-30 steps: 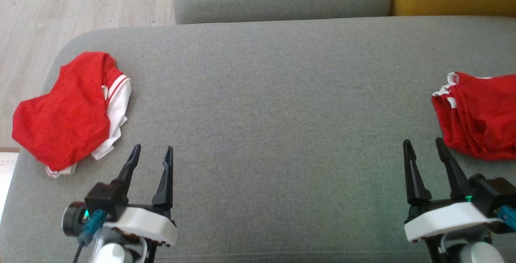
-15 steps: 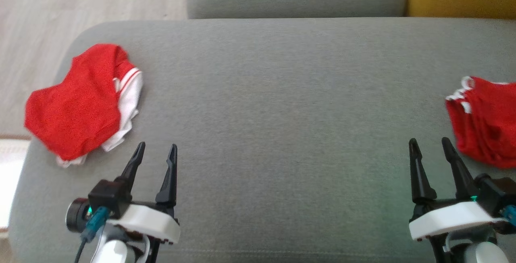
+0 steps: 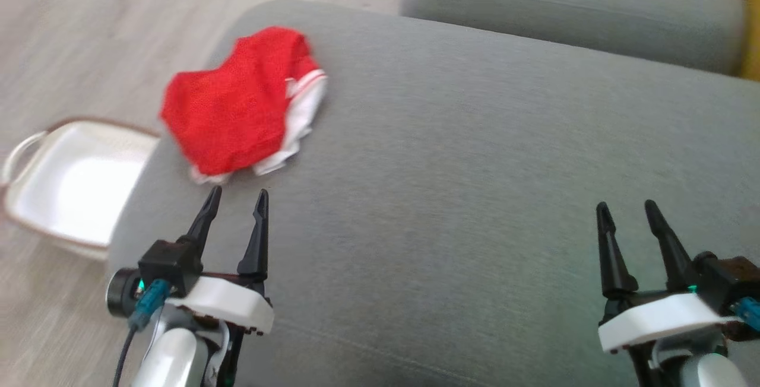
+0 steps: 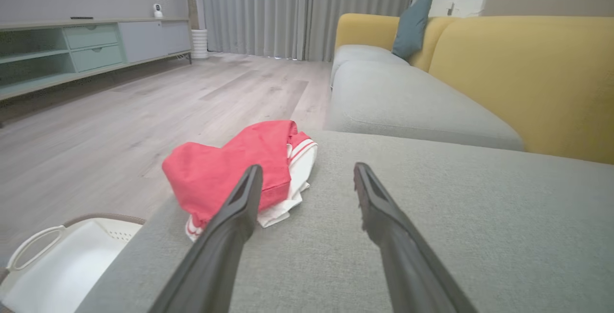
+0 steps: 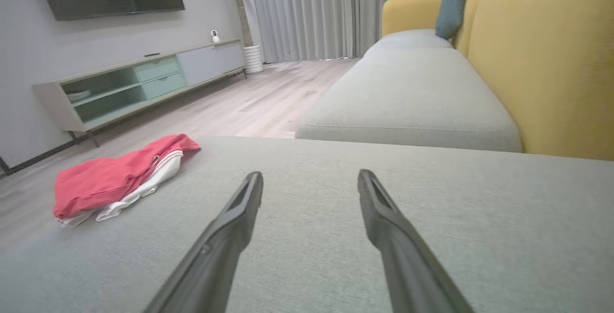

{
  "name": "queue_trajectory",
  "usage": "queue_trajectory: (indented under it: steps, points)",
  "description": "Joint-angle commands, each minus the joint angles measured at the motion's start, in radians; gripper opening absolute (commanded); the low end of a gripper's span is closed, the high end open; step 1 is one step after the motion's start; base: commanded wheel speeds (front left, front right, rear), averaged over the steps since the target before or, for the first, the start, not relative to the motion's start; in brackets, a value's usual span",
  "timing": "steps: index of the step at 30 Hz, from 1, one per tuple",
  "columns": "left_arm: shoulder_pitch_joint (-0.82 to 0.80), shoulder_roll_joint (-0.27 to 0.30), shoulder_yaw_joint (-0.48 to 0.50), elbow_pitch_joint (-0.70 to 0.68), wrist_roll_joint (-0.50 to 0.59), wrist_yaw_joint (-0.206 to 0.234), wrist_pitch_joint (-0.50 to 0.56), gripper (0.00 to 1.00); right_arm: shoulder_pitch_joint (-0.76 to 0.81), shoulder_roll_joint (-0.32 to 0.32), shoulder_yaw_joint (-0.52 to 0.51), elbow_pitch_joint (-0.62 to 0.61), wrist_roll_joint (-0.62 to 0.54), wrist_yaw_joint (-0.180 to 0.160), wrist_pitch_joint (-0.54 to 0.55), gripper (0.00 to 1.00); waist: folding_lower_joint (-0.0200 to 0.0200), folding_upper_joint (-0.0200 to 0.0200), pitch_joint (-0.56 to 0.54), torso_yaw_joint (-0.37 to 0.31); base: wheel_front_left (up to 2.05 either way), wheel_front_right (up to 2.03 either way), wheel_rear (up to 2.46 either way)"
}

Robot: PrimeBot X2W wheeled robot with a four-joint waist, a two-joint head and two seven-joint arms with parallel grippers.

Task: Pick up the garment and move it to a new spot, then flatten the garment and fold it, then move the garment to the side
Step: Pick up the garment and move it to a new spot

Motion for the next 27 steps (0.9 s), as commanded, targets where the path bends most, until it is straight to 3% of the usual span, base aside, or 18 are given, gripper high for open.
queue_trajectory:
  steps: [1, 12, 21, 27]
  points:
    - [-0.066, 0.003, 0.031, -0.028, 0.004, -0.004, -0.014, 1.0, -0.05, -0.006, 0.033, -0.039, -0.004, -0.001, -0.002, 1.0, 0.0, 0.0, -0.003, 0.08, 0.0, 0.0, 0.0]
    - [-0.066, 0.007, 0.049, -0.039, 0.01, 0.003, -0.019, 1.0, -0.06, -0.006, 0.045, -0.036, -0.009, -0.001, 0.006, 1.0, 0.0, 0.0, 0.004, 0.165, 0.0, 0.0, 0.0]
    - [-0.067, -0.002, 0.059, -0.064, 0.014, 0.002, -0.019, 1.0, -0.064, -0.006, 0.05, -0.044, -0.014, -0.001, 0.015, 1.0, 0.0, 0.0, 0.02, 0.172, 0.0, 0.0, 0.0]
    - [-0.115, -0.021, 0.088, -0.07, -0.008, -0.017, -0.02, 1.0, -0.1, -0.006, 0.064, -0.082, -0.045, -0.001, 0.052, 1.0, 0.0, 0.0, 0.109, 0.14, 0.0, 0.0, 0.0]
